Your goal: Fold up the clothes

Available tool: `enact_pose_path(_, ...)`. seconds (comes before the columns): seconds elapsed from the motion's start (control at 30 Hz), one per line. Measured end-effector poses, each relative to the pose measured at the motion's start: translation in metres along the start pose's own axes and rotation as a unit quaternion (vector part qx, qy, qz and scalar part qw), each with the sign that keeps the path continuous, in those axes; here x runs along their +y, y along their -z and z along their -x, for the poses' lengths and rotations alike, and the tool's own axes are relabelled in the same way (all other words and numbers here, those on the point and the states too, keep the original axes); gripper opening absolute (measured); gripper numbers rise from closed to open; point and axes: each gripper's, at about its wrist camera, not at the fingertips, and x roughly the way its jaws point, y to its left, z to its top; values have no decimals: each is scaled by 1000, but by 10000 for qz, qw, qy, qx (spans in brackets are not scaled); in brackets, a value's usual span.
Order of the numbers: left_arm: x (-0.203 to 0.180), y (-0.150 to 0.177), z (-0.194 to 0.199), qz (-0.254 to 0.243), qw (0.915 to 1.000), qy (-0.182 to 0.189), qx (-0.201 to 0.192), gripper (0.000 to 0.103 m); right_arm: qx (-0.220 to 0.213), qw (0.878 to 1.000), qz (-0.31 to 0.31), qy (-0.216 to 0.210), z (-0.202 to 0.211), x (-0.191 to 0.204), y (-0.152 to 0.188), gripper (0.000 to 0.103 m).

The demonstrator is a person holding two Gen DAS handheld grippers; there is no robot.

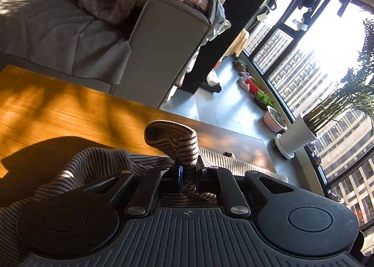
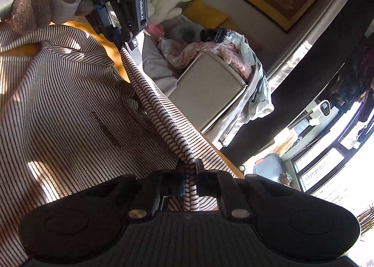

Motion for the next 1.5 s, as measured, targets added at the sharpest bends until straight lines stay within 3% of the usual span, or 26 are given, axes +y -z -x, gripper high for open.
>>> enact_pose_path(0.1, -8, 21, 22, -267, 9996, 70, 13, 13, 58, 9999, 157, -36, 13, 3, 4, 8)
enact_pose_path(0.3, 22, 58, 9, -340, 9981, -411, 321, 26, 432, 9970, 534, -347, 1, 33, 19, 14)
enact_pose_path(0.33, 29, 61, 7, -305, 9979, -454, 348, 23, 475, 9965, 605, -338, 0, 34, 17, 14)
enact_pose_path(0.37, 32, 60, 11, -275, 9981, -426, 355, 29, 526, 9964, 494, -445, 2, 30, 13, 16)
enact_pose_path(0.4, 35, 57, 20, -220, 9984, -407, 309, 34, 577, 9961, 382, -553, 4, 25, 9, 24)
enact_pose_path(0.43, 36, 56, 26, -226, 9987, -373, 246, 45, 545, 9957, 116, -735, 10, 17, 5, 37)
enact_pose_path(0.5, 32, 55, 46, -387, 9986, -357, -10, 58, 422, 9935, -431, -967, 21, 1, -3, 49)
enact_pose_path(0.6, 20, 54, 60, -642, 9973, -189, -299, 61, 255, 9848, -1365, -1045, 23, -18, -10, 49)
enact_pose_path(0.7, 9, 55, 46, -486, 9983, 319, -103, 62, 298, 9635, -2476, -979, 2, -33, -8, 49)
enact_pose_path(0.8, 15, 62, 8, -147, 9981, 212, 564, 64, 515, 9456, -3025, -1081, -14, -31, 9, 50)
enact_pose_path(0.9, 12, 67, 9, -399, 9981, 140, 456, 62, 731, 9241, -3561, -1178, -31, -30, 26, 51)
enact_pose_path(0.97, 12, 64, 17, -298, 9981, 210, 495, 72, 788, 9300, -3431, -1053, -27, -25, 22, 51)
enact_pose_path(1.07, 13, 57, 37, -364, 9979, 392, 365, 90, 696, 9607, -2589, -716, -8, -3, 7, 51)
enact_pose_path(1.13, 14, 51, 51, -540, 9977, 337, 225, 94, 462, 9709, -2192, -851, 9, 11, -7, 50)
enact_pose_path(1.33, 30, 40, 84, -960, 9950, -249, -80, 96, -124, 9778, -1278, -1654, 51, 71, -57, 49)
enact_pose_path(1.5, 55, 35, 106, -783, 9960, -377, -189, 97, -501, 9625, -594, -2600, 69, 134, -102, 49)
